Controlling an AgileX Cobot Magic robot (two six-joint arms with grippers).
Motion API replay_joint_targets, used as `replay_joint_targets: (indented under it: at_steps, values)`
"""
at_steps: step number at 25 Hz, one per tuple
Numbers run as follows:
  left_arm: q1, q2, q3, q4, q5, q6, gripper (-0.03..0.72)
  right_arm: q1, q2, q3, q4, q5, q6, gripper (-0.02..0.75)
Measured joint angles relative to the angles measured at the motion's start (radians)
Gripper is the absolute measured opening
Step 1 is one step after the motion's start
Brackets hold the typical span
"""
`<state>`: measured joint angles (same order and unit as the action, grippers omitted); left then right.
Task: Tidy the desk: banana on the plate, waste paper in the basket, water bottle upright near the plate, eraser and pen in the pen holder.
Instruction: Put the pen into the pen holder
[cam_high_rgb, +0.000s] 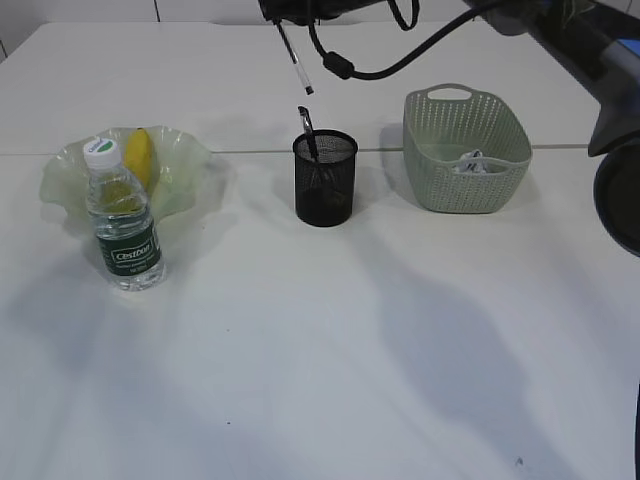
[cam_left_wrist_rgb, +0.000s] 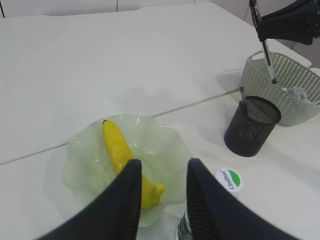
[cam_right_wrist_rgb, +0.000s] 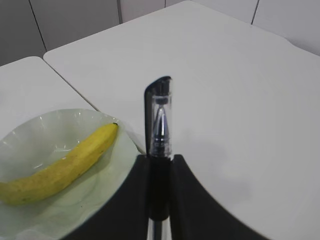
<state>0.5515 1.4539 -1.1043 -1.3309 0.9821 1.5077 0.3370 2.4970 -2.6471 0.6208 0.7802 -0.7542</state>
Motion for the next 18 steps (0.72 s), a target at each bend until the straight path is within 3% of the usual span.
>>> replay_joint_targets:
  at_steps: [8, 18]
  values:
    - [0.0, 0.0, 0.0, 0.0, 0.0, 0.0, 0.214, -0.035, 0.061, 0.0, 0.093, -0.007, -0.023, 0.045]
    - [0.0, 0.0, 0.0, -0.002, 0.0, -0.003, 0.214, -0.039, 0.098, 0.0, 0.114, 0.001, -0.046, 0.045]
